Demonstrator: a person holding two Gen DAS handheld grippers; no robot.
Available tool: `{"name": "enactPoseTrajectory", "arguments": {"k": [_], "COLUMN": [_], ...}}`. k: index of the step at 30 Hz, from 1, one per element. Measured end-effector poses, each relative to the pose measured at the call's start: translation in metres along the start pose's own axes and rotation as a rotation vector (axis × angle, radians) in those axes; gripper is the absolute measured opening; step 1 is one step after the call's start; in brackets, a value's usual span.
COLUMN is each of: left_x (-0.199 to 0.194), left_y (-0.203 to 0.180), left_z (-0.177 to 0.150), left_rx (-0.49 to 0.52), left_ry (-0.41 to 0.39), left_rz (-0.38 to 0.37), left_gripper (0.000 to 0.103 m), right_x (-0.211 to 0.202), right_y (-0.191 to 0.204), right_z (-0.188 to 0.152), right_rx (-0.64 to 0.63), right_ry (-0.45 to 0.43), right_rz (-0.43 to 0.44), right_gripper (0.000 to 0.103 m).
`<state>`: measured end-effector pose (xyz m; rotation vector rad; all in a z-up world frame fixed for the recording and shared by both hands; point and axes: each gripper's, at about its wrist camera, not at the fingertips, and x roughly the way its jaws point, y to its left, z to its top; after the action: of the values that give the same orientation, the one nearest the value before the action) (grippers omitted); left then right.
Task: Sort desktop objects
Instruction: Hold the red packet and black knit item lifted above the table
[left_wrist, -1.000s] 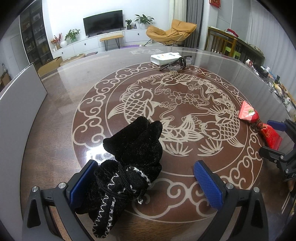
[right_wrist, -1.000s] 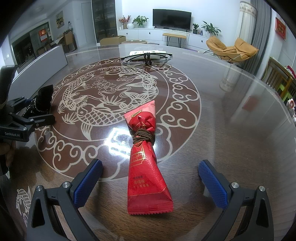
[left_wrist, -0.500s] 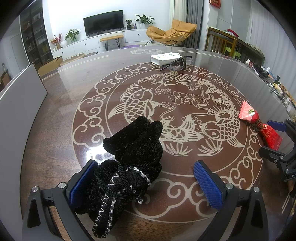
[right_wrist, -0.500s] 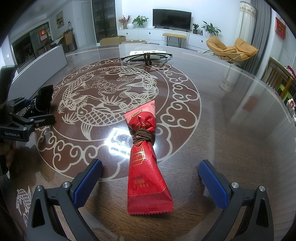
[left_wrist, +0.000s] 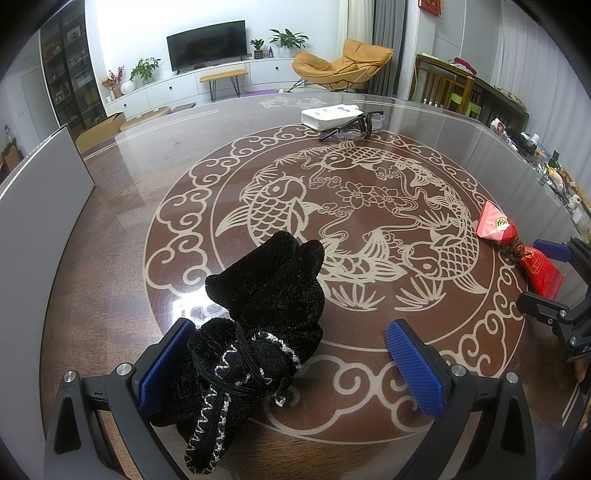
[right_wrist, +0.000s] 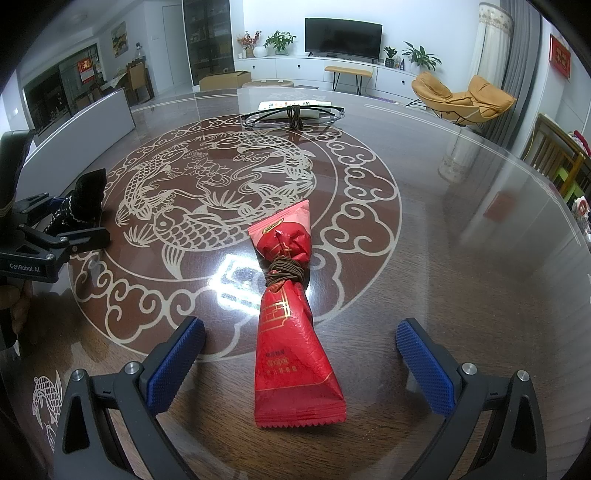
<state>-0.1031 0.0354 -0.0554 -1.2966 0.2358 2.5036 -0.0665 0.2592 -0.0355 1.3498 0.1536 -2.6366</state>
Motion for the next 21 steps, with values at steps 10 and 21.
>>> {"name": "enactPoseTrajectory", "arguments": {"k": [10, 21], "left_x": [0.0003, 0.0005], "left_y": [0.0, -0.0022], "left_z": [0.0002, 0.0001], "left_rx": [0.0, 0.001], "left_ry": [0.0, 0.007], "left_rz": [0.0, -0.001], "left_gripper": [0.103, 0.103], "right_x": [-0.0001, -0.0003], "right_y": [-0.0002, -0.0002], "right_z": [-0.0004, -0.0006], "right_rx": [0.0, 0.001], "right_ry": [0.0, -0.001], "right_rz": [0.0, 0.002], "right_gripper": [0.103, 0.103]}}
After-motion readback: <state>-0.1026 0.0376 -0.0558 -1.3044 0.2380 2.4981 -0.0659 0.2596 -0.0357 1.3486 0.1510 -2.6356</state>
